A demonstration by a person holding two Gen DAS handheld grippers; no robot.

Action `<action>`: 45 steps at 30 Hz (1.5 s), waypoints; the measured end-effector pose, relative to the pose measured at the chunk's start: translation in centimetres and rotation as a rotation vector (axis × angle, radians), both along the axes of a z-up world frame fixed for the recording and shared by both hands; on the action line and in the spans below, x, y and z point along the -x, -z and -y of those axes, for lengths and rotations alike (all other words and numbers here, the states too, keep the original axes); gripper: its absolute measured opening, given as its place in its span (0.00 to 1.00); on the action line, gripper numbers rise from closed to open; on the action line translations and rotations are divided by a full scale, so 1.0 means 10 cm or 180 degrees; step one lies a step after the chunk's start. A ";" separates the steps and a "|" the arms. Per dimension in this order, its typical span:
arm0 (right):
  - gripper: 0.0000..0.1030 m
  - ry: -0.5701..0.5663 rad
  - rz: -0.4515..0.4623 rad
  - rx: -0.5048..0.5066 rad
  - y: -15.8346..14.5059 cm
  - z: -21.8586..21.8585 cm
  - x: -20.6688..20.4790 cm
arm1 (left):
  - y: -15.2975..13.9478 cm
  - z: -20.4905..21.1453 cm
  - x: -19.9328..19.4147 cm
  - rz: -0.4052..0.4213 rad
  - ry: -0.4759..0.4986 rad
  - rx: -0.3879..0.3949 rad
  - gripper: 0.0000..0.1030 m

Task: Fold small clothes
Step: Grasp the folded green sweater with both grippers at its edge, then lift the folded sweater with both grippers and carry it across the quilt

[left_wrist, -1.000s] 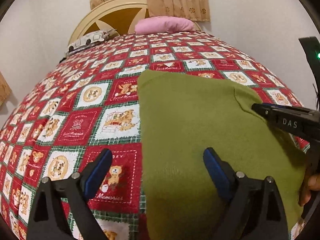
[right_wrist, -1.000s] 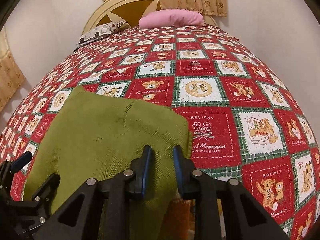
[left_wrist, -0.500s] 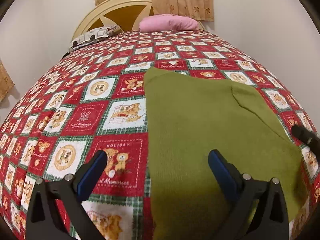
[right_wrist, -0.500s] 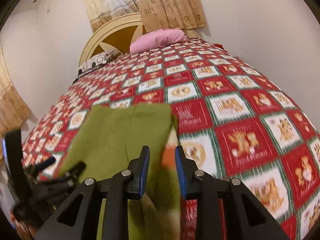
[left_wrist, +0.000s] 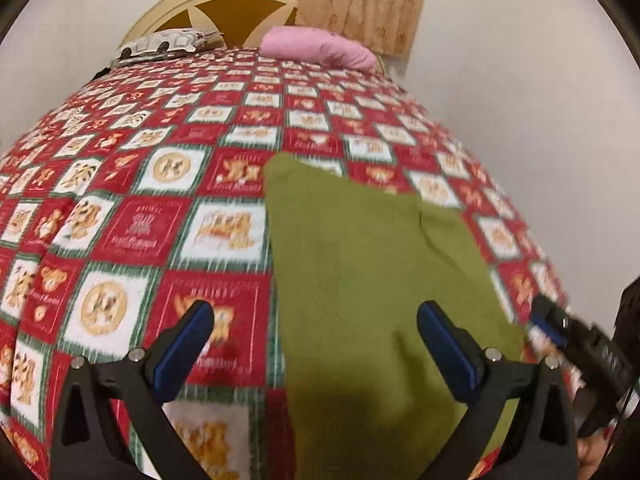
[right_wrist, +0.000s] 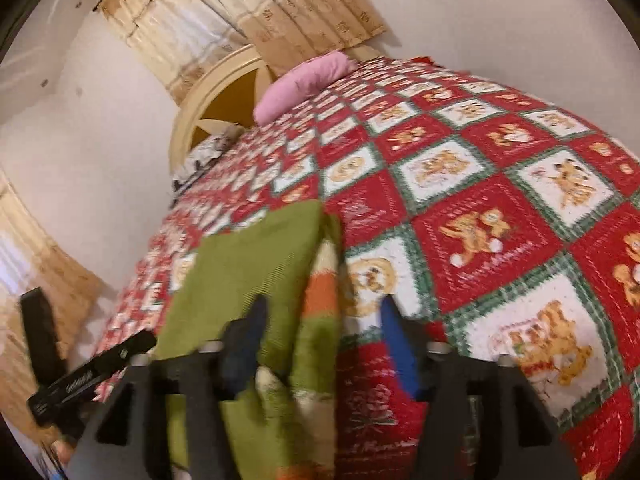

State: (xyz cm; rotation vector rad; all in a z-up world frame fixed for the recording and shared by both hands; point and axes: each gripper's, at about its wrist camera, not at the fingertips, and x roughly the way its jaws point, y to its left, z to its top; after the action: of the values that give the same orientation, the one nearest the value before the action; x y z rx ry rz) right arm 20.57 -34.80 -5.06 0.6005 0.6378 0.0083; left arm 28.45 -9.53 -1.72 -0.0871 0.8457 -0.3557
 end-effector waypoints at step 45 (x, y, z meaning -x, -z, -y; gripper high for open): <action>0.31 -0.0533 -0.0093 0.1469 -0.23 -1.09 -0.39 | 0.26 0.08 -0.06 -0.0107 0.0237 0.0560 0.42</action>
State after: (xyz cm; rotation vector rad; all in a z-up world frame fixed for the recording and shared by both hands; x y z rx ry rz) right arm 24.50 -23.85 -2.74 0.1013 0.6893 0.0087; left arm 29.10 -10.34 -4.34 -0.2259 0.8511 -0.4997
